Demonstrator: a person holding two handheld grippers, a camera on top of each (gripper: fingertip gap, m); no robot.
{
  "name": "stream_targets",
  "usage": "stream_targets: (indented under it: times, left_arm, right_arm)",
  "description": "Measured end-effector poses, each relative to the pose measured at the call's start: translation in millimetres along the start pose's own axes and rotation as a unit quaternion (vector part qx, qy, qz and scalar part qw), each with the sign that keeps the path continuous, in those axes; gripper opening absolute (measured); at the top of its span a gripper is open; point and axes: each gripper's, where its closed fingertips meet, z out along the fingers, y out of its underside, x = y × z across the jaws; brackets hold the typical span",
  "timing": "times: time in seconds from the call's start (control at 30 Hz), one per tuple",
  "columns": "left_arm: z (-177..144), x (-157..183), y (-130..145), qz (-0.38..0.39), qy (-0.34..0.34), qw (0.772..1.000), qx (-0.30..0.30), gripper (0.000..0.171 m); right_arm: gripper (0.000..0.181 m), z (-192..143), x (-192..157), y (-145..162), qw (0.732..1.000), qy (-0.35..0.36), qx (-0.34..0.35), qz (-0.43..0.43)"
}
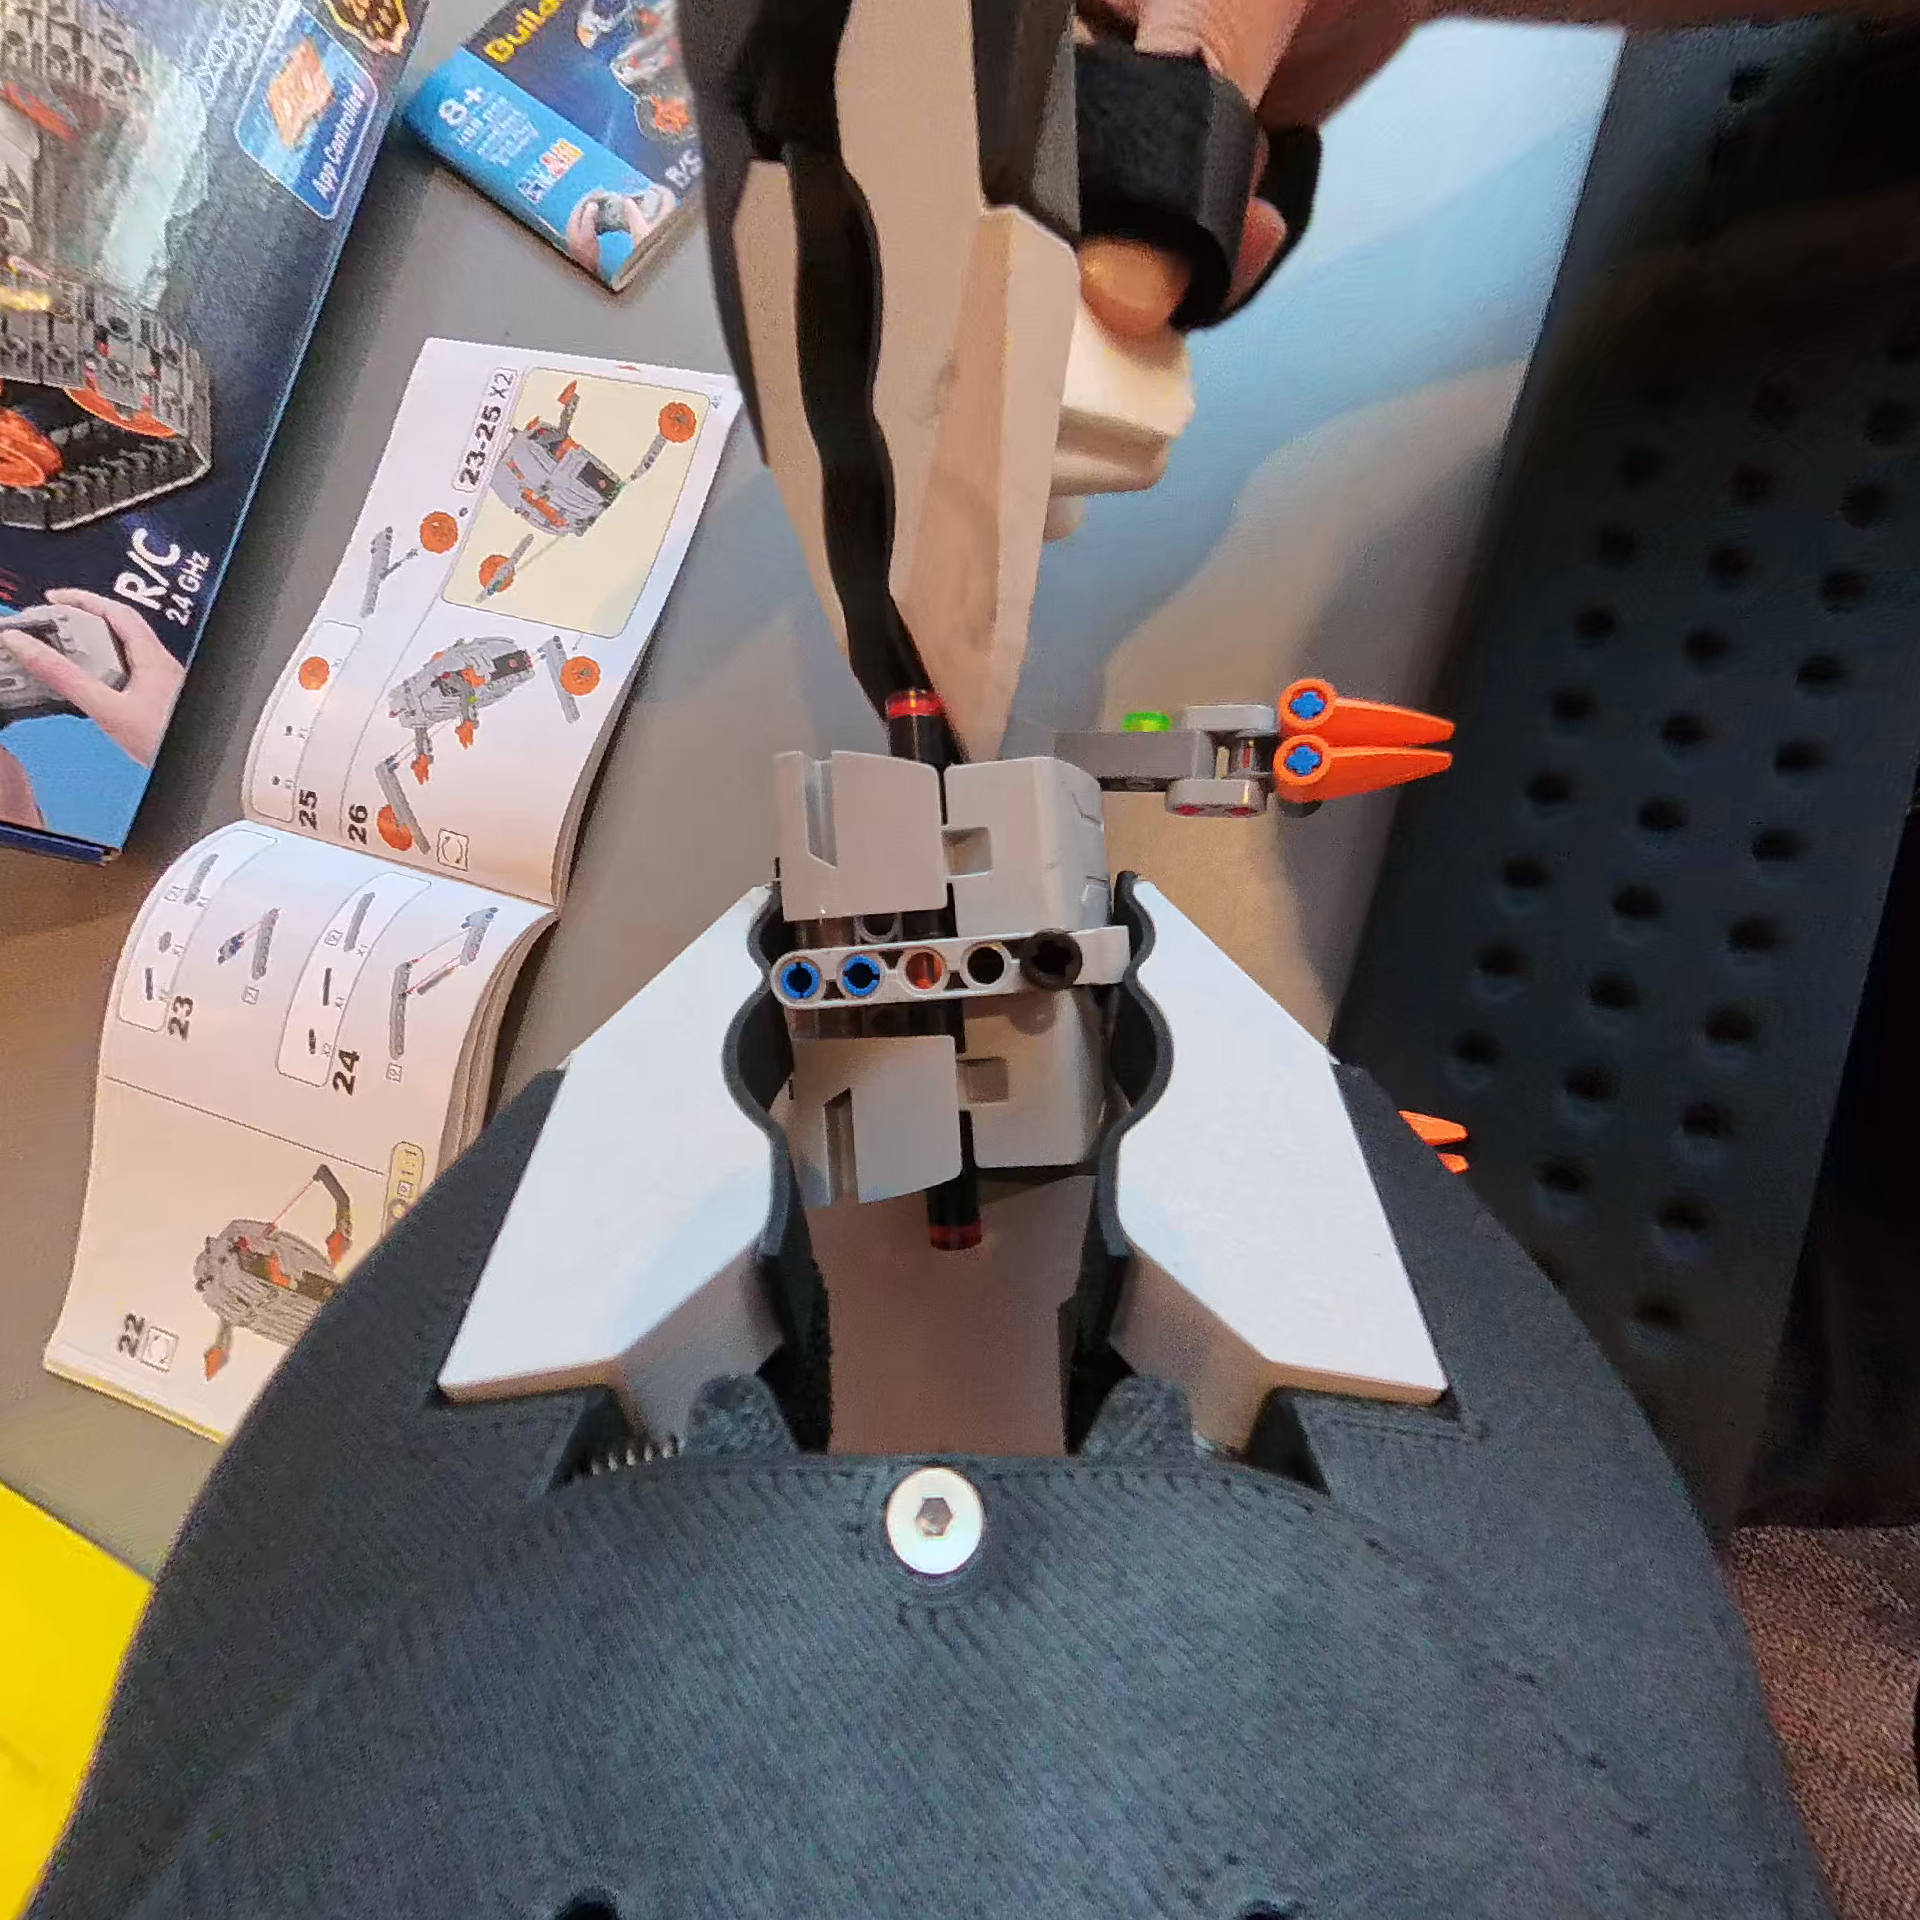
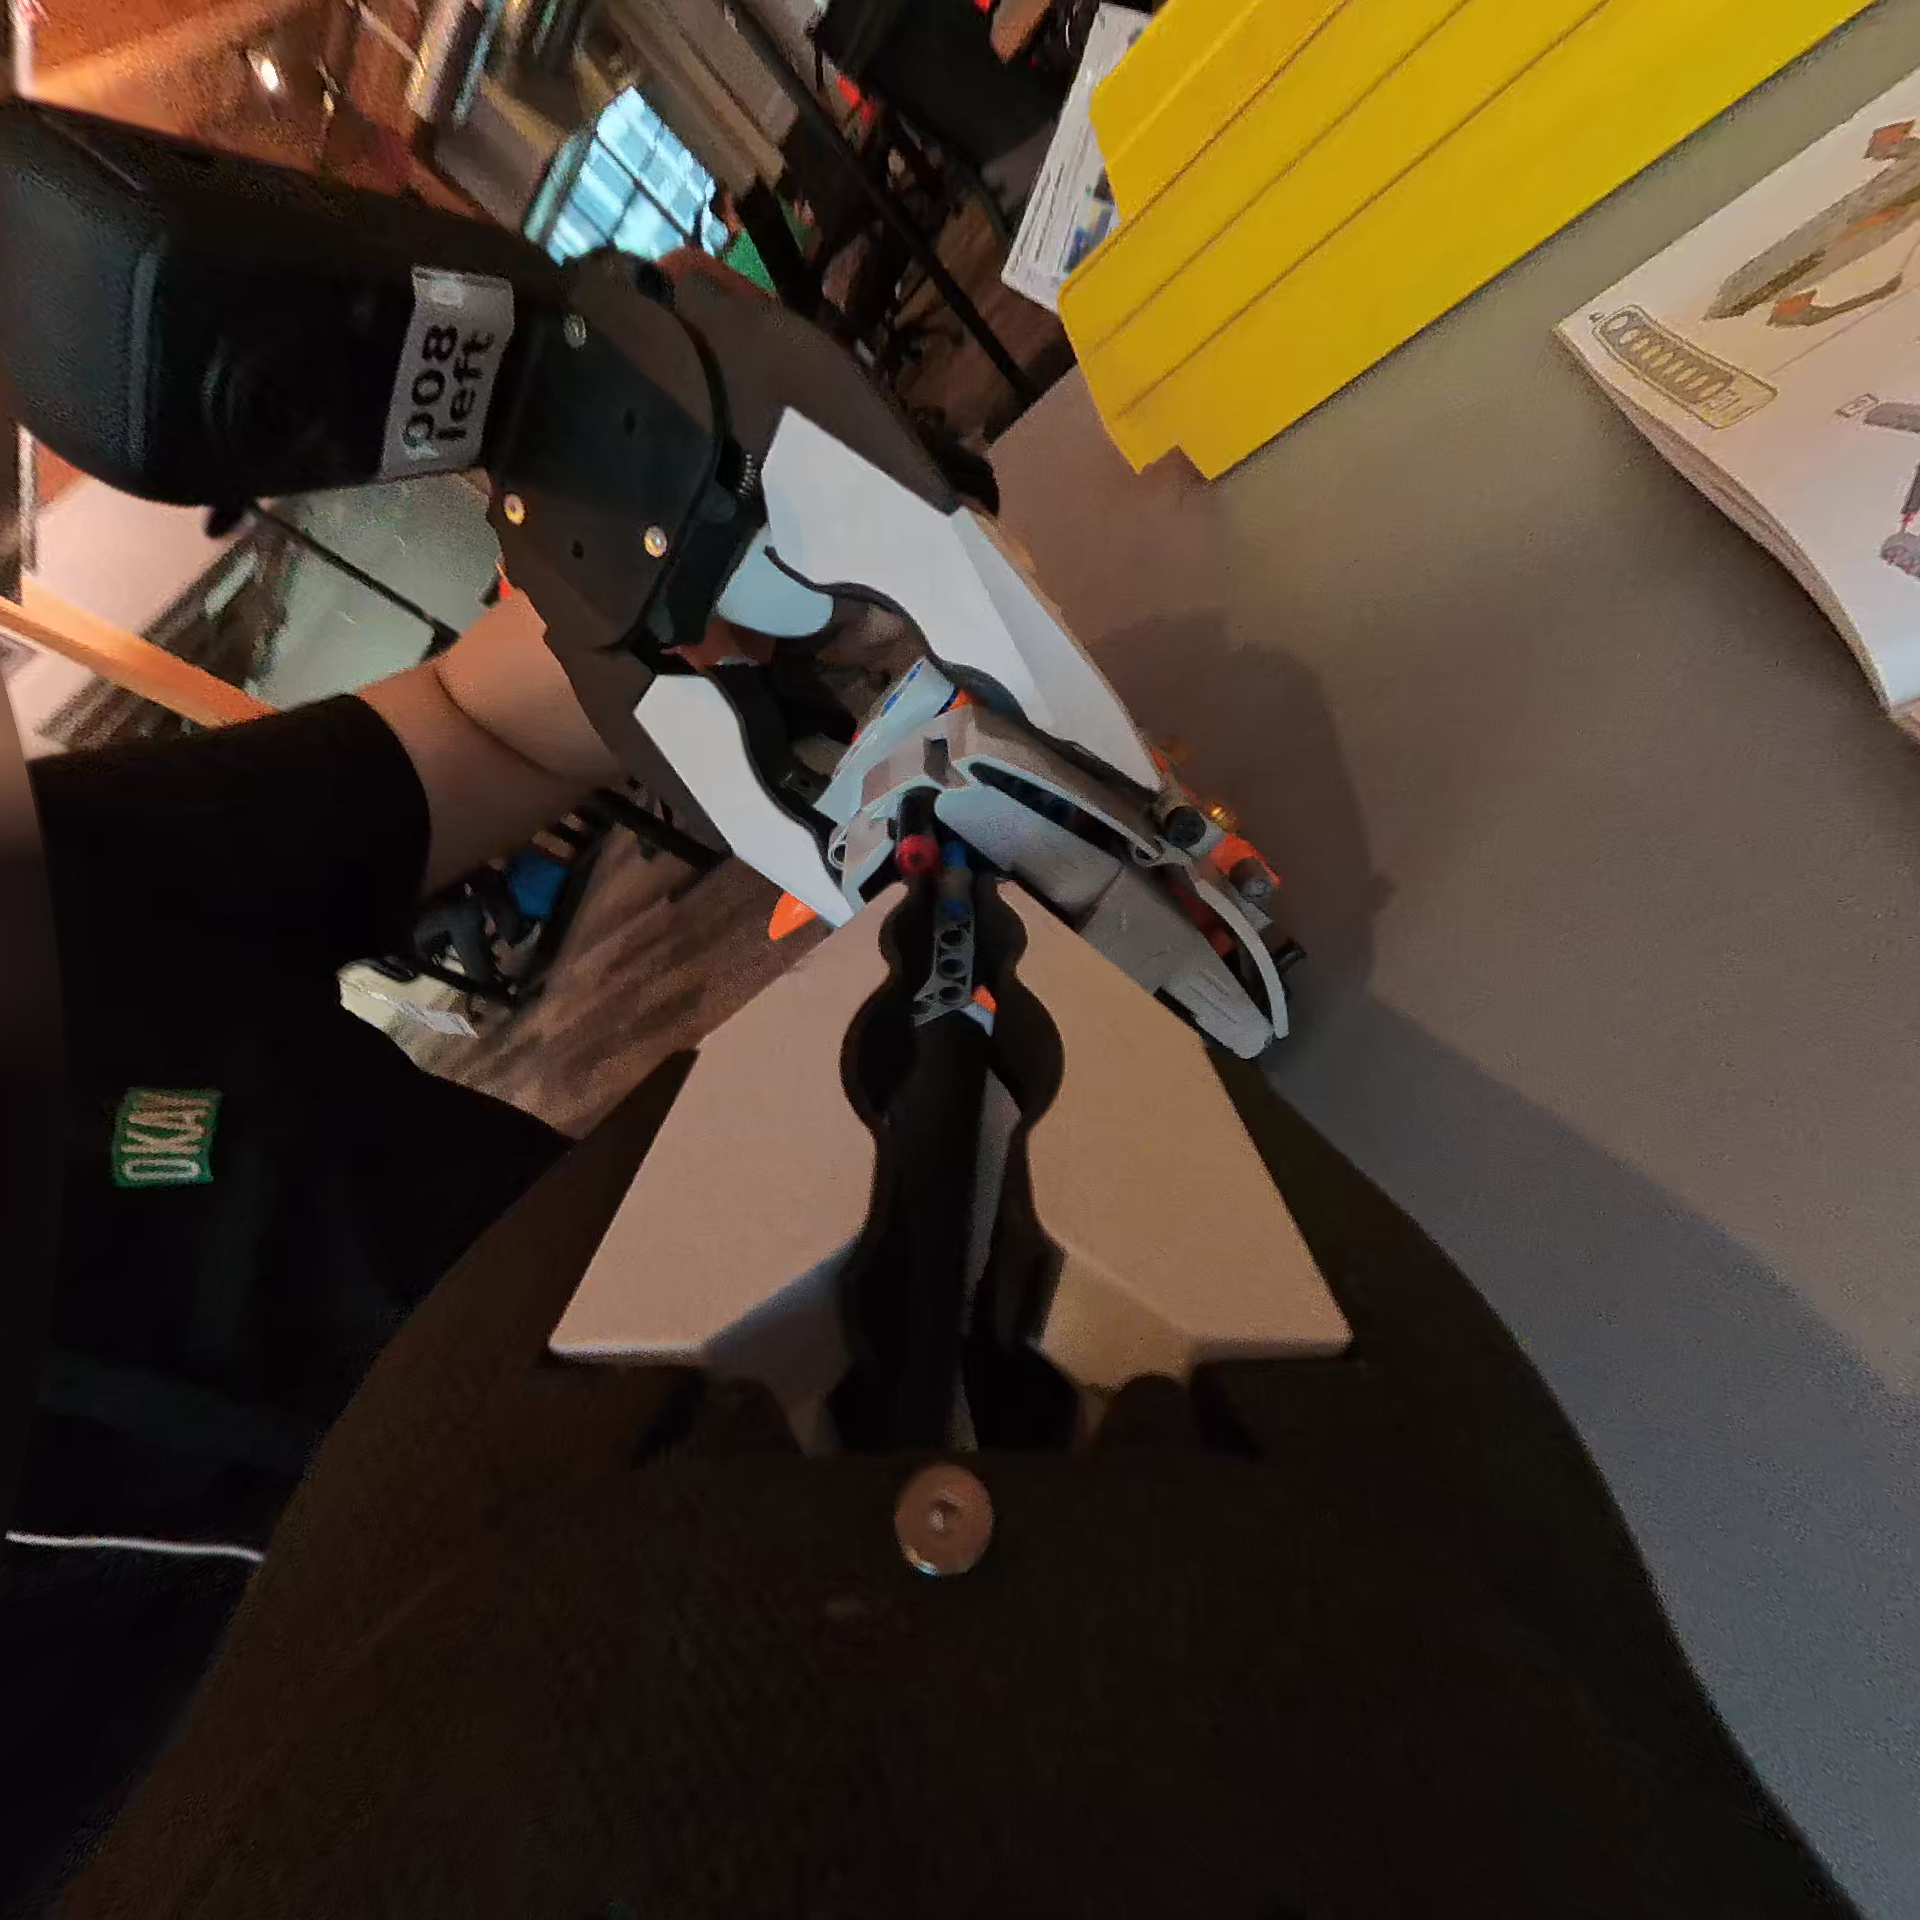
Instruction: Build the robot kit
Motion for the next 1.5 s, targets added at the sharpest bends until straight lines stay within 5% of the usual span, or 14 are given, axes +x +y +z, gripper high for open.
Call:
stream_targets:
  times: [0.33, 0.53, 0.8, 1.27, 1.5]
  left_arm:
    - [0, -1, 0, 0.004, 0.0, 1.0, -0.003, 0.06]
    - [-1, -3, 1, -0.013, 0.0, 1.0, 0.01, 0.06]
    - [-2, -2, 2, -0.01, 0.001, 1.0, 0.018, 0.061]
    - [-3, -3, 2, -0.015, -0.002, 1.0, 0.027, 0.06]
    - [-8, -2, 4, -0.005, 0.004, 0.998, 0.06, 0.061]
  right_arm:
    - [0.007, 1, 1, -1, 0.998, -0.011, -0.027, -0.06]
    - [0.007, 2, 0, -6, 0.994, -0.023, 0.093, -0.054]
    - [0.007, 2, -1, -7, 0.989, -0.017, 0.137, -0.049]
    - [0.006, 2, -3, -1, 0.992, -0.017, 0.122, -0.041]
    - [0.006, -27, 7, -2, 0.991, 0.041, 0.108, -0.064]
